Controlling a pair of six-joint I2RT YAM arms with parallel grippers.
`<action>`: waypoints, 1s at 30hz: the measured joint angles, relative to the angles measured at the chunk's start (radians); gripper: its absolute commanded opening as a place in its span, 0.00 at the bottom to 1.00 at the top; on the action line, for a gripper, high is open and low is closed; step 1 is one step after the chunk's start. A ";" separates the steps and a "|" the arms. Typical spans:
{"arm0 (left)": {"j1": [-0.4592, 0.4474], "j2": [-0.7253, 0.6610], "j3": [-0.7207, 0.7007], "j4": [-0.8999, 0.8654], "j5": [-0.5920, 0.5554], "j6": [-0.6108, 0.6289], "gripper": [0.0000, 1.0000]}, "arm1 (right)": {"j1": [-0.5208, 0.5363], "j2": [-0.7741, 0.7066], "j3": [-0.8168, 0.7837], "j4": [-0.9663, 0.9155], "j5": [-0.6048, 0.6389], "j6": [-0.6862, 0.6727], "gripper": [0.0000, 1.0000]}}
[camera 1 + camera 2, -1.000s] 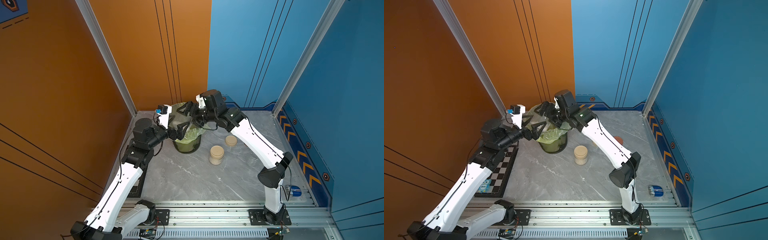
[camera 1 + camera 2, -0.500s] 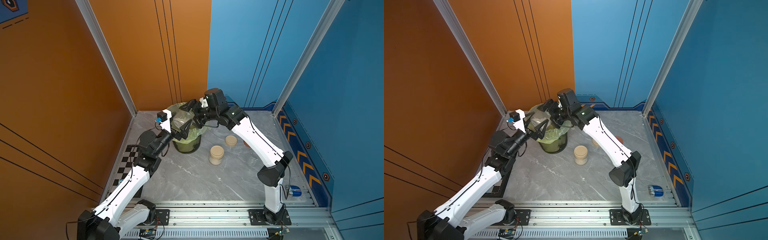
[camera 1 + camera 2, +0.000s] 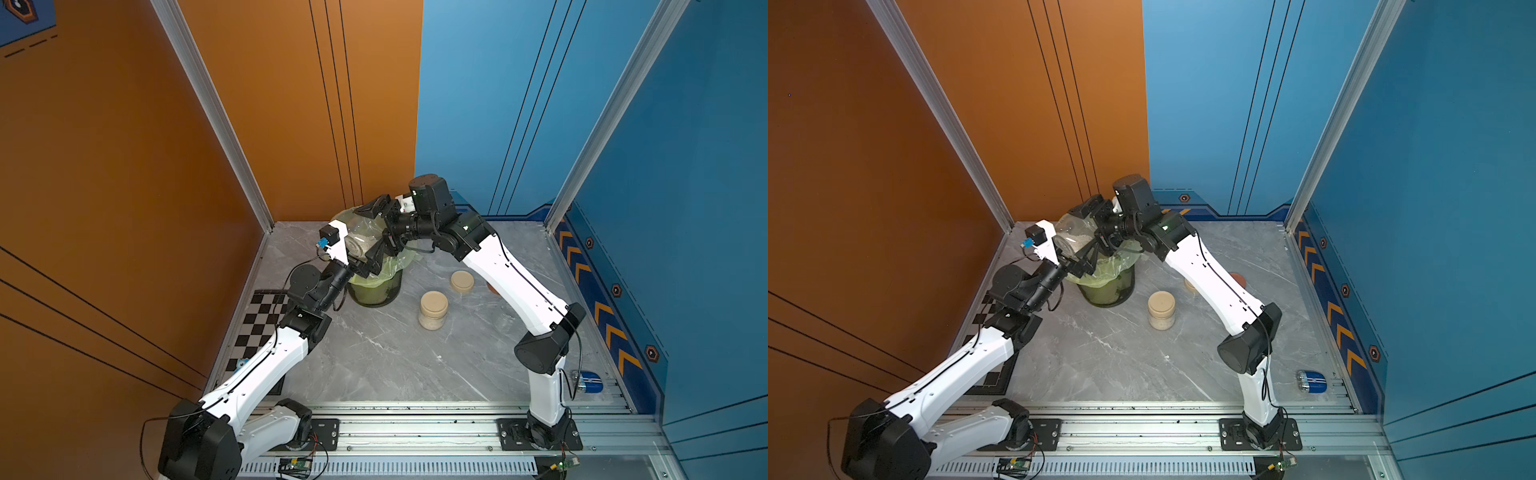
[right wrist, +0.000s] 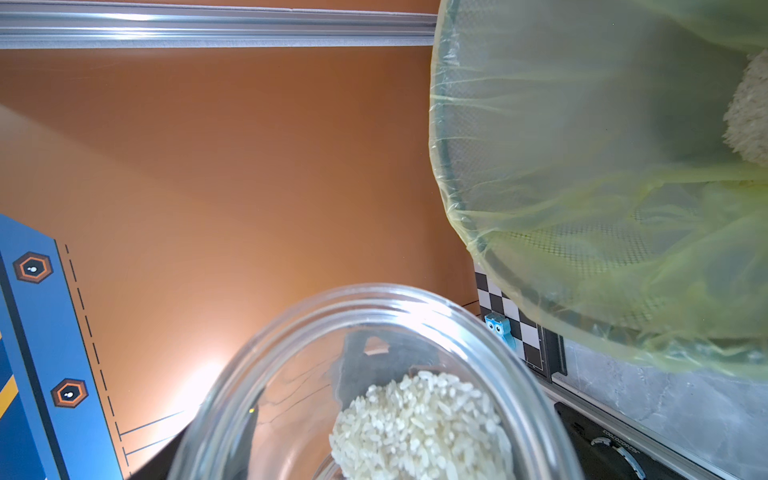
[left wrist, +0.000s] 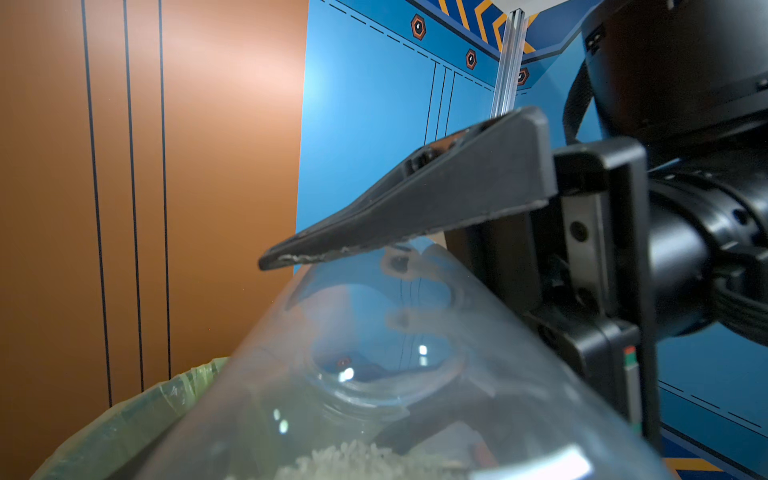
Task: Empty moldy rice from jars
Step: Pour the moldy rice from the jar into the trash bin.
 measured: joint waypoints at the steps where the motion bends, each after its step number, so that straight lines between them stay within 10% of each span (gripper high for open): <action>1: 0.000 0.003 0.000 0.008 -0.004 0.000 0.98 | 0.001 0.001 0.001 0.004 -0.002 0.001 0.00; 17: -0.001 0.028 -0.009 0.105 -0.038 -0.038 0.97 | -0.001 0.008 0.002 0.043 -0.014 0.016 0.00; 27: -0.005 0.034 -0.009 0.095 -0.045 -0.065 0.14 | -0.006 0.008 -0.037 0.088 -0.017 0.030 0.00; 30: -0.005 0.035 -0.009 0.087 -0.046 -0.068 0.00 | -0.010 0.008 -0.045 0.093 -0.020 0.033 0.23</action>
